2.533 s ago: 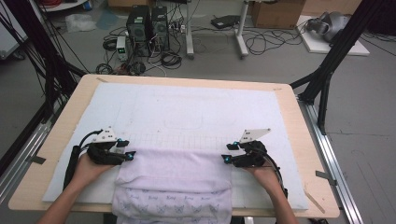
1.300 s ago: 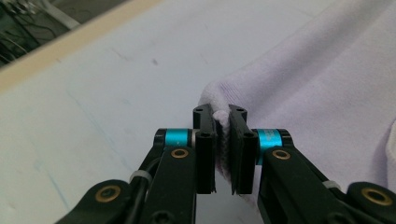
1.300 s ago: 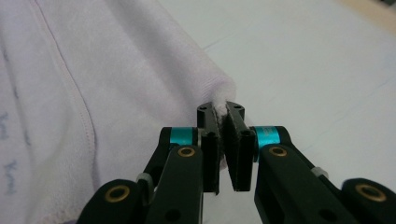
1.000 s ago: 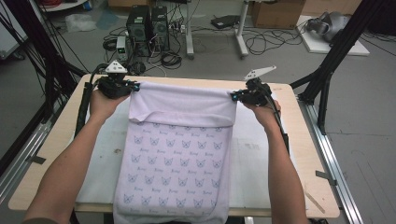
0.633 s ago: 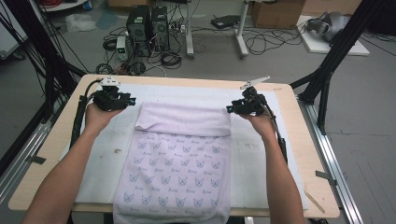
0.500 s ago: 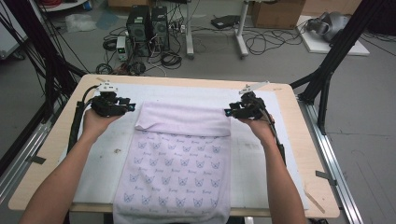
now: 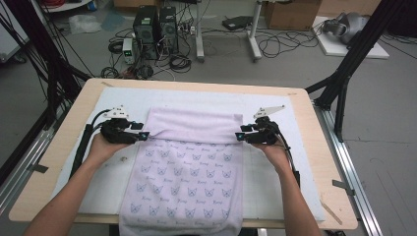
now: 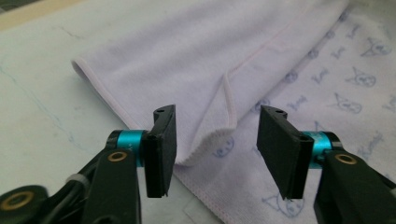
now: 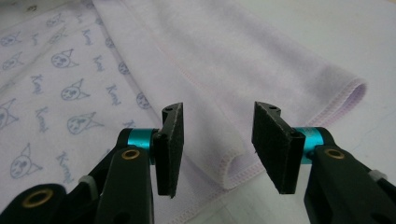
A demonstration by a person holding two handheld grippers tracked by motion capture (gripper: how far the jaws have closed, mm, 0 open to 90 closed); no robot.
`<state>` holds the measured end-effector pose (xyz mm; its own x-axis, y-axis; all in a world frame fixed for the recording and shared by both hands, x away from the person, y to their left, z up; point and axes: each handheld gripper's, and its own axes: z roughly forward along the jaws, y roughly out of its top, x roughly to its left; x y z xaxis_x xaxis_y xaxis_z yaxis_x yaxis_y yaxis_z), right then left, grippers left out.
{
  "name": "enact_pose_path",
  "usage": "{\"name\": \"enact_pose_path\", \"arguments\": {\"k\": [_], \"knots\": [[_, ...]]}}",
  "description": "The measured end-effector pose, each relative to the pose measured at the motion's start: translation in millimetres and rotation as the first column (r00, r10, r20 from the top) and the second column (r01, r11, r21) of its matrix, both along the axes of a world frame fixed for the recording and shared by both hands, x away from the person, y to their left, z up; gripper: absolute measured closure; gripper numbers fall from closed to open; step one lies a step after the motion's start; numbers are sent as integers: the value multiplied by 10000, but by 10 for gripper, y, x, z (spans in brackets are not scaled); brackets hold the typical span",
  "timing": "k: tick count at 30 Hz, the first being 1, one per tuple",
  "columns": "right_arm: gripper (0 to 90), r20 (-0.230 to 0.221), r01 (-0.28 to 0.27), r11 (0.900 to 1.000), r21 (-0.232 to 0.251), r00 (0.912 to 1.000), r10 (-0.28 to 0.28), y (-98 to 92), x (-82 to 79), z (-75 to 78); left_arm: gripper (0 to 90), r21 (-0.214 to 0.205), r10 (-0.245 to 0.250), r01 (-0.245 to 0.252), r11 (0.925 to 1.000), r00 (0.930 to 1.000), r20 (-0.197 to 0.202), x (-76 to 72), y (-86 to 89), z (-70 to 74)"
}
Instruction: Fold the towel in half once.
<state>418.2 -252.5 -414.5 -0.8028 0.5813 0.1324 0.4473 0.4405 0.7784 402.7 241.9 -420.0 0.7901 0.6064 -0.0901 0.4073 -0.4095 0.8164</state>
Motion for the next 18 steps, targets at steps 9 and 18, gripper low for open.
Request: {"name": "enact_pose_path", "arguments": {"k": [9, 18], "knots": [[695, -621, -154, 9993, -330, 9980, 133, 74, 27, -184, 661, 689, -281, 293, 9972, 9994, -183, 15, -104, -118], [851, -148, -679, 9974, -229, 9976, 676, 83, -83, -44, 879, 426, -209, 201, 9989, 9996, 168, -38, 4, 2]]}}
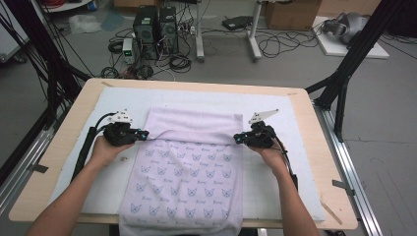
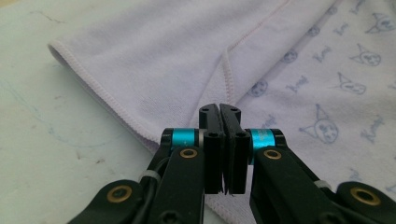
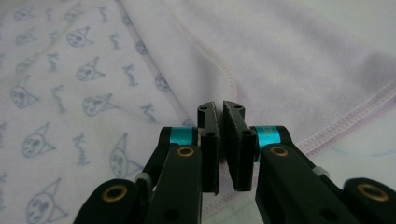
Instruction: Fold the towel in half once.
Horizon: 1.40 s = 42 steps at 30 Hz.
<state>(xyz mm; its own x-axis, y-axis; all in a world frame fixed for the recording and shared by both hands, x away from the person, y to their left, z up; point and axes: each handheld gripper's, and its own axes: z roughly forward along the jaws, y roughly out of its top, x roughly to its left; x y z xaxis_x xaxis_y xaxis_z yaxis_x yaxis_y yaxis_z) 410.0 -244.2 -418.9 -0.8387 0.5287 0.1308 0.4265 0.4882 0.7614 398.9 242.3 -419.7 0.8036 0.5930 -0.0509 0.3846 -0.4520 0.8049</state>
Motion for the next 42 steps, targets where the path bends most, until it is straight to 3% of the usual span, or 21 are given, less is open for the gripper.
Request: {"name": "enact_pose_path", "arguments": {"k": [7, 11, 16, 20, 22, 24, 27, 33, 36, 39, 42], "knots": [[851, 539, -464, 9984, 334, 9976, 446, -36, -222, 206, 881, -318, 101, -92, 9995, 9995, 301, -202, 145, 123], [852, 982, -806, 9956, 485, 9923, 756, -69, -454, 313, 881, -576, -49, 81, 9983, 9985, 545, -422, 219, 192], [852, 1400, -1243, 9911, 475, 9833, 1167, -102, -830, 392, 881, -495, -466, 504, 9975, 9960, 757, -764, 271, 247], [846, 1373, -1635, 9856, 433, 9781, 1562, -145, -1098, 381, 880, -512, -924, 968, 9940, 9923, 821, -1064, 300, 210], [749, 1223, -1789, 9821, 596, 9777, 1707, -172, -1176, 340, 854, -453, -1079, 1118, 9927, 9909, 803, -1149, 303, 183], [709, 1128, -1733, 9808, 896, 9802, 1629, -206, -1191, 313, 727, -241, -1078, 1098, 9937, 9914, 743, -1165, 294, 161], [684, 1066, -1501, 9833, 1025, 9845, 1391, -206, -1144, 272, 660, -322, -1003, 1024, 9942, 9930, 628, -1120, 257, 130], [638, 522, -1728, 9849, 95, 9837, 1721, -6, -1084, 59, 633, -194, -1292, 1294, 9914, 9916, 103, -1001, 110, -37], [632, 188, -1900, 9817, -125, 9816, 1902, 36, -1110, -57, 625, 218, -1465, 1469, 9889, 9891, -171, -980, 63, -149], [633, 171, -1955, 9800, -381, 9804, 1963, 46, -1164, -139, 643, 512, -1527, 1545, 9867, 9876, -373, -999, 46, -239], [632, -9, -1991, 9780, -620, 9799, 1994, 59, -1184, -217, 697, 488, -1483, 1492, 9876, 9887, -217, -1026, 54, -249]]}}
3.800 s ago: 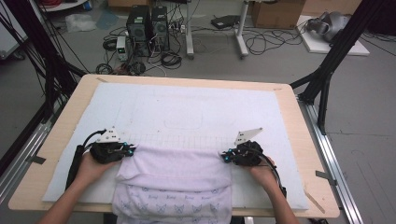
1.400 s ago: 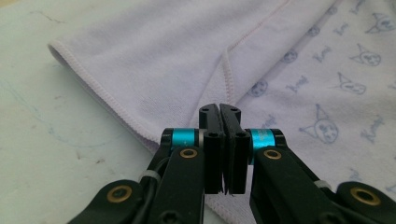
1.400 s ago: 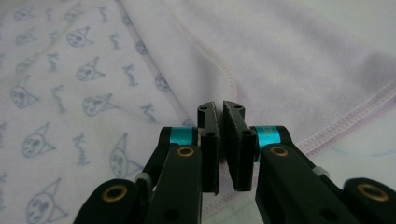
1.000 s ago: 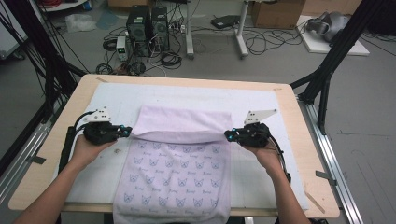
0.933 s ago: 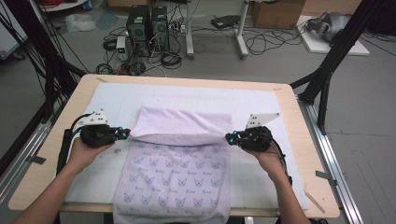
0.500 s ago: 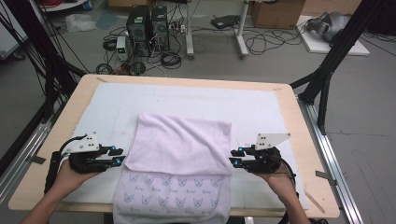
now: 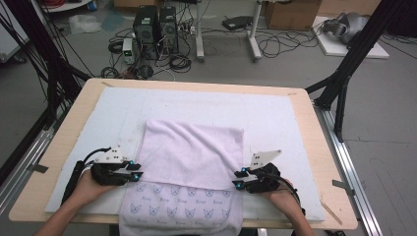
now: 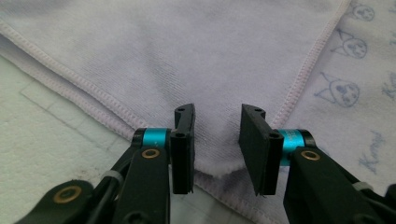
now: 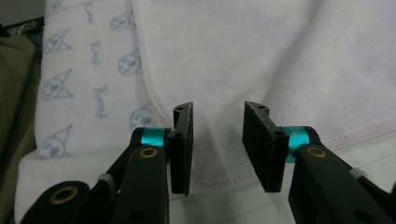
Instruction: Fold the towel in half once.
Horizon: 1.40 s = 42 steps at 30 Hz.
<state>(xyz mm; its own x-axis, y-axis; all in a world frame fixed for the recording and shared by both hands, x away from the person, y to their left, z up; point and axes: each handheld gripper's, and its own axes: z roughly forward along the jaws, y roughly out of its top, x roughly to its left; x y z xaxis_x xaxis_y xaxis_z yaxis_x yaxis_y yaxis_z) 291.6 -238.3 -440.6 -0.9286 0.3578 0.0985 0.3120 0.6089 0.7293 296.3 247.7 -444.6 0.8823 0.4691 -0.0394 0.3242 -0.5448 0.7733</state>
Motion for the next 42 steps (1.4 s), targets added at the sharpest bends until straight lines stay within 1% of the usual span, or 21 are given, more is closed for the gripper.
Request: {"name": "enact_pose_path", "arguments": {"k": [3, 5, 7, 8, 10, 13, 16, 20, 21, 22, 23, 24, 26, 27, 29, 32, 34, 36, 37, 39, 42], "knots": [[631, 145, -70, 9998, -170, 9999, 72, 22, 1, 3, 748, 70, 51, -51, 10000, 10000, 63, -13, 1, 9], [634, 170, 4, 9999, 154, 9999, -7, 11, 5, 46, 826, 84, -38, 37, 10000, 9999, 137, -21, 10, 22], [639, 342, 13, 9992, 398, 9994, -26, 7, 5, 106, 834, -88, -46, 47, 10000, 10000, 87, -24, 31, 40], [642, 383, -6, 9988, 495, 9993, -13, 12, 12, 130, 823, -157, -57, 59, 9999, 9999, 133, -20, 46, 56], [649, 376, 10, 9978, 660, 9993, -35, 31, 36, 161, 762, -370, 58, -53, 9993, 9999, 147, -4, 75, 92], [661, 364, 19, 9978, 668, 9993, -44, 84, 79, 146, 710, -677, 159, -150, 9976, 9998, 131, 17, 82, 133], [662, 202, -193, 9989, 417, 9996, 184, 139, 87, 110, 679, -533, 73, -68, 9986, 9999, 90, 40, 41, 117], [641, -20, -478, 9987, 159, 9989, 479, 184, 34, 50, 608, -79, -132, 131, 9999, 9998, -138, 42, -28, 1], [641, -65, -552, 9984, 86, 9984, 553, 196, 17, 27, 607, -111, -104, 104, 9999, 9999, 54, 22, -38, -23], [642, -70, -576, 9983, -85, 9983, 576, 211, 3, -2, 624, -101, -80, 82, 9999, 9998, 205, 11, -37, -30], [655, 7, -574, 9983, -104, 9984, 574, 222, -13, -30, 661, -88, -54, 56, 9999, 9998, 212, 10, -35, -25], [683, 95, -552, 9984, -77, 9984, 552, 220, -20, -36, 725, -7, -86, 86, 10000, 9997, 234, 8, -35, -15], [822, -38, -653, 9978, -86, 9979, 652, 213, -5, -25, 841, 113, -93, 91, 9999, 9997, 242, 5, -52, -1], [853, -83, -720, 9973, -123, 9974, 719, 219, -5, -21, 860, 172, -86, 82, 9998, 9996, 281, 4, -58, 6], [872, -11, -818, 9965, -195, 9966, 818, 227, -5, -11, 874, 170, -2, -3, 9999, 9995, 304, 0, -52, 26], [878, 0, -740, 9973, 2, 9973, 740, 198, 5, 29, 878, -63, 162, -160, 9999, 9992, 360, -18, -8, 91], [878, 118, -618, 9976, 301, 9980, 615, 160, 18, 86, 879, -245, 287, -276, 9993, 9985, 461, -43, 30, 174], [878, 183, -553, 9960, 695, 9984, 542, 122, 24, 181, 879, -486, 352, -321, 9983, 9973, 642, -80, 70, 283], [878, 341, -556, 9945, 886, 9980, 527, 108, 26, 235, 879, -606, 395, -353, 9975, 9968, 697, -101, 87, 336], [878, 542, -591, 9922, 1097, 9971, 534, 96, 7, 349, 879, -773, 480, -416, 9961, 9954, 827, -166, 114, 433], [878, 849, -798, 9887, 1269, 9940, 693, 96, -64, 480, 879, -824, 419, -340, 9960, 9945, 961, -304, 145, 518]]}}
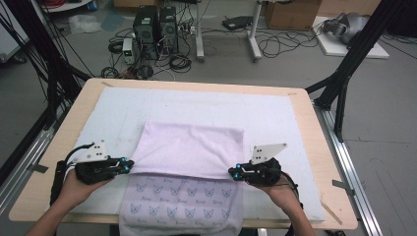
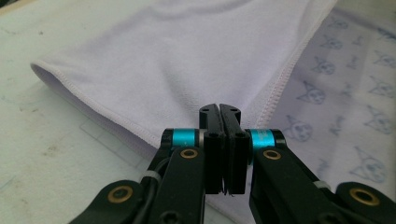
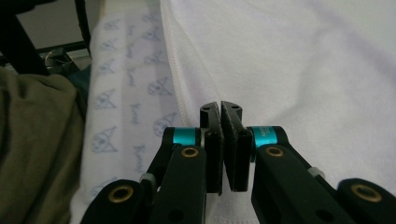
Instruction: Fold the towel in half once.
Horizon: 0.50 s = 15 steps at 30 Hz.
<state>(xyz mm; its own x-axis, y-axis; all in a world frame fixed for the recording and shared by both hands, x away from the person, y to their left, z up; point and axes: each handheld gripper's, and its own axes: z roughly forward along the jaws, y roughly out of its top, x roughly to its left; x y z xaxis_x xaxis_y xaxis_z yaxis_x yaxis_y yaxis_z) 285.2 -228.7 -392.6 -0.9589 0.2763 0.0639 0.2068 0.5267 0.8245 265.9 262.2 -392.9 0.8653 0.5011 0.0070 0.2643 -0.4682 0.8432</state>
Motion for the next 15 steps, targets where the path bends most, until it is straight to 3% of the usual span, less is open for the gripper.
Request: {"name": "enact_pose_path", "arguments": {"k": [6, 10, 12, 15], "knots": [[877, 97, -427, 9991, 59, 9990, 427, -3, -335, 49, 879, -89, -152, 152, 9998, 9999, -40, -413, 68, -21], [845, -308, -895, 9957, 225, 9954, 902, -18, -556, 4, 856, 29, -318, 318, 9995, 9995, -52, -633, 81, -86], [767, -341, -871, 9959, 251, 9955, 879, -47, -558, -17, 758, 231, -186, 188, 9996, 9998, -97, -618, 92, -112], [662, -520, -250, 9994, 221, 9983, 261, -96, -400, -32, 676, 181, 169, -165, 9997, 9997, -167, -465, 112, -125]]}}
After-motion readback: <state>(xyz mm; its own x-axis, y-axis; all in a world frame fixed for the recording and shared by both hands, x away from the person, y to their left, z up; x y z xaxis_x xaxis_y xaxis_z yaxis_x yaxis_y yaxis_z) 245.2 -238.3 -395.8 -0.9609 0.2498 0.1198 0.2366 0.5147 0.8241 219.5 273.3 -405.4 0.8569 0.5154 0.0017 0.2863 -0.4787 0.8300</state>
